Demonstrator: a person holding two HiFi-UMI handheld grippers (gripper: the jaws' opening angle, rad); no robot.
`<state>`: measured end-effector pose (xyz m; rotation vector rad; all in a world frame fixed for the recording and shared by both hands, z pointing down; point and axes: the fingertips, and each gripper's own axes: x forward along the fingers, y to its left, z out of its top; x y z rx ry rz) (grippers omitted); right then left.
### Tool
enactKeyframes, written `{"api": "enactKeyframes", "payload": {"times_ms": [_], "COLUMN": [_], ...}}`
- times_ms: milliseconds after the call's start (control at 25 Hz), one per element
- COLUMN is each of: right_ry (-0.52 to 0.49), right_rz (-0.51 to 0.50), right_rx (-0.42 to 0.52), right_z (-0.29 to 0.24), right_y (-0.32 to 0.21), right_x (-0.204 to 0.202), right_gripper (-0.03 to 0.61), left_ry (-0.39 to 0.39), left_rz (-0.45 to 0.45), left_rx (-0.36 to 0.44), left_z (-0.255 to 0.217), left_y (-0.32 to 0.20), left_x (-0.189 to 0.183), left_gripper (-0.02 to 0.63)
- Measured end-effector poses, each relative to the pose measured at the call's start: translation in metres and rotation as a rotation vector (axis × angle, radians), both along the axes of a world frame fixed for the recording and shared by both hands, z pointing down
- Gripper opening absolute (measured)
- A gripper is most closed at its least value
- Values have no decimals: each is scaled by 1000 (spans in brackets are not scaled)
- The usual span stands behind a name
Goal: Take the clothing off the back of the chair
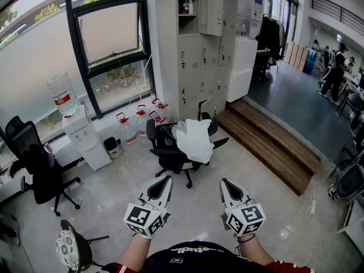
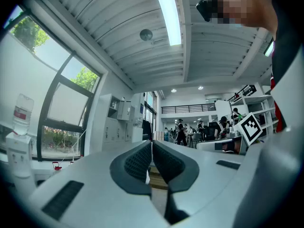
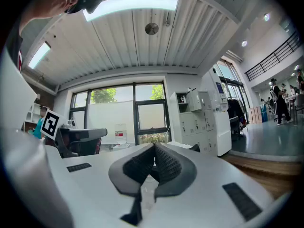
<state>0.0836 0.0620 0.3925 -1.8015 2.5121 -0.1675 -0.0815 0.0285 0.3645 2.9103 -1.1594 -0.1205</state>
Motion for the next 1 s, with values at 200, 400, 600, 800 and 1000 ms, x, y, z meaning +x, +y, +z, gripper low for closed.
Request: {"api": "enactKeyframes", "payload": {"times_ms": [200, 400, 600, 800, 1000], "right_ry": [4, 2, 18, 28, 20], "right_rz": [-10, -17, -19, -3, -15], "right_rx": [-1, -10, -9, -19, -31], "right_z": [-3, 3, 2, 8, 9], "right_y": [3, 3, 4, 3, 1], "right_x": [-2, 0, -1, 7, 10], "right_gripper": [-2, -2, -2, -1, 0], "left_ry": [-2, 2, 7, 9, 18], "left_rz": [-3, -7, -11, -12, -25], "left_rx": [-5, -14, -18, -19, -23], "left_z": [-2, 3, 2, 7, 6], "left_y": [5, 5, 7, 9, 8], "left_x": [0, 2, 1, 6, 7], "left_gripper": [29, 29, 29, 29, 29]}}
